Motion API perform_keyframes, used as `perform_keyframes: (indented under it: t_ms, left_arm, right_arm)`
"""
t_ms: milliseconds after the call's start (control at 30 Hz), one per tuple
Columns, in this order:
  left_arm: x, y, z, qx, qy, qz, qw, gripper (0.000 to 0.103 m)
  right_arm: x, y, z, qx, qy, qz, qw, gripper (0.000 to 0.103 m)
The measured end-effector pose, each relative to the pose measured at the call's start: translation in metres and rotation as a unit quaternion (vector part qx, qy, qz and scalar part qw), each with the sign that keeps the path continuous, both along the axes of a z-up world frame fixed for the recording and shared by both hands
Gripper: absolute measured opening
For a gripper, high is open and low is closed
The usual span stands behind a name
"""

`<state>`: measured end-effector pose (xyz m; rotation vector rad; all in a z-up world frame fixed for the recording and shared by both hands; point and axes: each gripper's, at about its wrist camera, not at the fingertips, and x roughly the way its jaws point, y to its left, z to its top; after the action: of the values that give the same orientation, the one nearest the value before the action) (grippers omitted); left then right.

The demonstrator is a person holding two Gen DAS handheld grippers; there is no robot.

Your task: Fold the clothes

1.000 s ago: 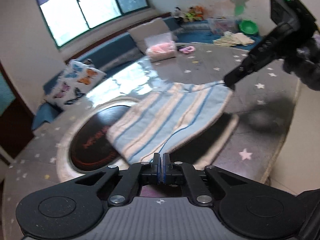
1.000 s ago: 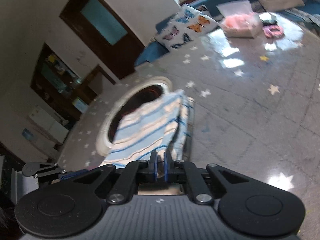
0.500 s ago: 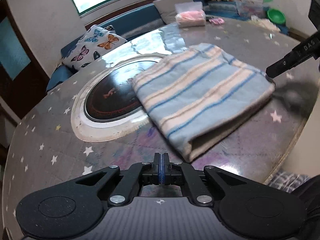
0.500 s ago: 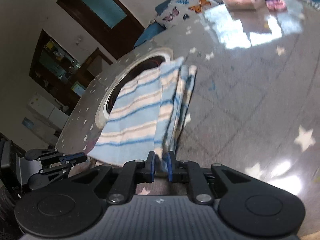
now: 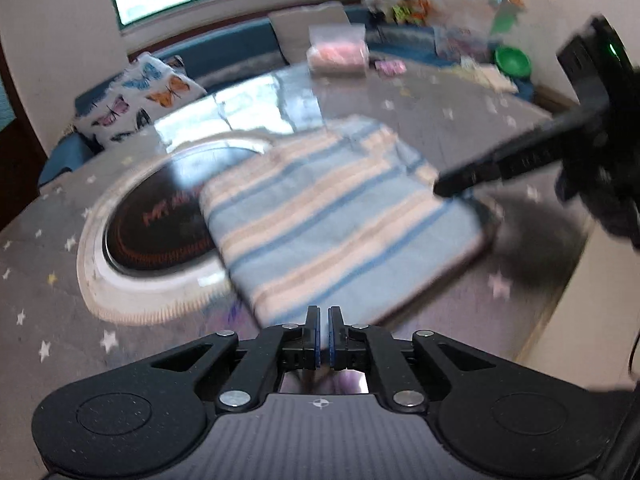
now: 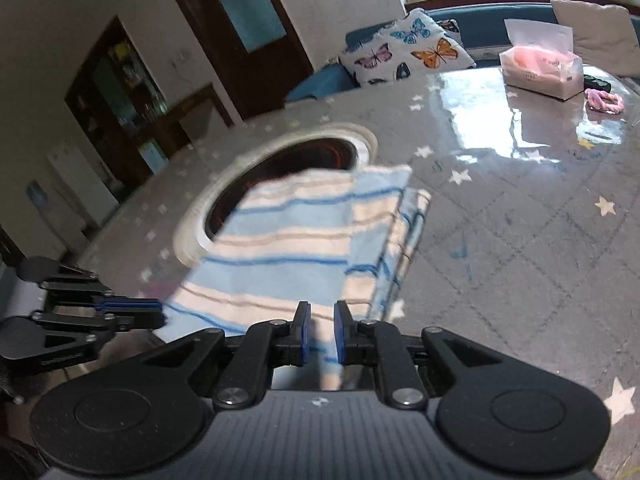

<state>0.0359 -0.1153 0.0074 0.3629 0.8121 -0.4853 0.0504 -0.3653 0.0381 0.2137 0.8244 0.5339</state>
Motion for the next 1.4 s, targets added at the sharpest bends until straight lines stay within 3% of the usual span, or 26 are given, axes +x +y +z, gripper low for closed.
perform_keyframes:
  t_ms: [133,233,433,700,933,1167,1400]
  left_arm:
    - [-0.007,0.023,-0.008,0.039,0.006,0.032,0.9987,0.006]
    - [-0.015,0.034,-0.001,0.031,0.011,0.049,0.9983,0.006]
    - [-0.01,0.021,0.011,-0.012,-0.004,0.034,0.9993,0.007]
    - [0.017,0.013,0.002,-0.003,0.028,0.018,0.9994,0.007]
    - [0.061,0.013,0.023,-0.047,0.002,0.057,0.9973,0.013]
    - [0.111,0.003,0.013,-0.048,0.013,0.079,0.9956,0.013]
    - [0.152,0.004,0.0,-0.063,0.022,0.106,0.9921,0.013]
  right_arm:
    - [0.001,-0.005,-0.005,-0.002,0.006,0.0,1.0,0.013]
    - [0.001,-0.003,0.0,-0.008,0.0,0.009,1.0,0.017]
    - [0.008,0.007,0.002,-0.009,-0.005,0.022,1.0,0.017]
    - [0.02,0.003,0.011,-0.024,-0.017,0.013,0.999,0.022]
    - [0.058,0.004,0.017,-0.027,-0.042,-0.012,0.999,0.023]
    - [0.086,0.005,-0.006,-0.036,-0.014,-0.03,0.999,0.022]
    - [0.088,0.005,0.001,-0.033,-0.027,-0.028,0.999,0.022]
